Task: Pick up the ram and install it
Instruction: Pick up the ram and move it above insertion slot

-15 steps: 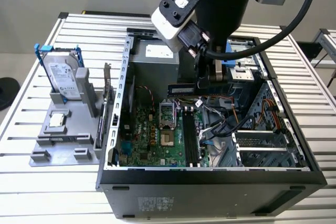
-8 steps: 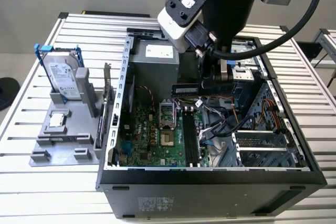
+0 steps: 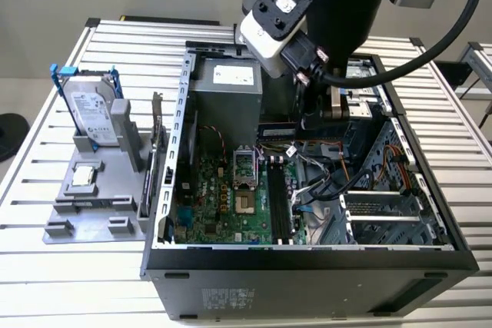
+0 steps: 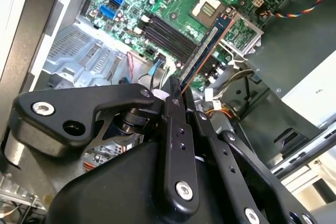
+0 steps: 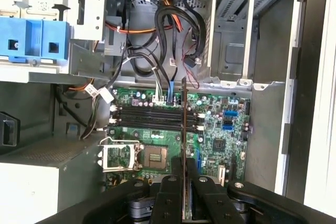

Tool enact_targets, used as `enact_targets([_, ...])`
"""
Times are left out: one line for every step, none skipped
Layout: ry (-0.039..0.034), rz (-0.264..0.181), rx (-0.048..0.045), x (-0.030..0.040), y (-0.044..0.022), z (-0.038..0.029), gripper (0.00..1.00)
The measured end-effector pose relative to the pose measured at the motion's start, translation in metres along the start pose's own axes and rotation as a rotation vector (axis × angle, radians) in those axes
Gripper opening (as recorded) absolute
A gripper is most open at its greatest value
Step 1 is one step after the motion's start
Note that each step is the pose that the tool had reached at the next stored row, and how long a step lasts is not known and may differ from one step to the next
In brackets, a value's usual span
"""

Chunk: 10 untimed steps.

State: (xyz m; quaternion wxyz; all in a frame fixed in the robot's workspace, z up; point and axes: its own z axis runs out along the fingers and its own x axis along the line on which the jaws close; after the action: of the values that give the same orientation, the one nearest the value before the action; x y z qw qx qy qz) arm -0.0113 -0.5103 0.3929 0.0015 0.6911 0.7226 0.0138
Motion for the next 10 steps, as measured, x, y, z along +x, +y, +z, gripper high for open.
enact_targets([0.0,0.0,0.0,-0.0001,0.0012,0.0,0.0])
enact_targets([0.0,0.0,0.0,-0.0001,0.0023,0.0,0.0])
enact_targets([0.0,0.0,0.0,-0.0002,0.0032,0.0001,0.0])
enact_targets([-0.0001,0.001,0.0,-0.0002,0.0042,0.0001,0.0])
enact_targets([-0.0001,0.003,0.0,-0.0001,0.0048,0.0001,0.0])
enact_targets([-0.0003,0.008,-0.0001,0.0002,0.0053,0.0001,0.0])
enact_targets([-0.0006,0.017,-0.0003,0.0003,0.0056,0.0001,0.0])
enact_targets([-0.0007,0.027,-0.0004,0.0003,0.0057,0.0001,0.0])
enact_targets([-0.001,0.038,-0.0006,0.0004,0.0059,0.0001,0.0])
enact_targets([-0.0012,0.048,-0.0008,0.0004,0.006,0.0001,0.0])
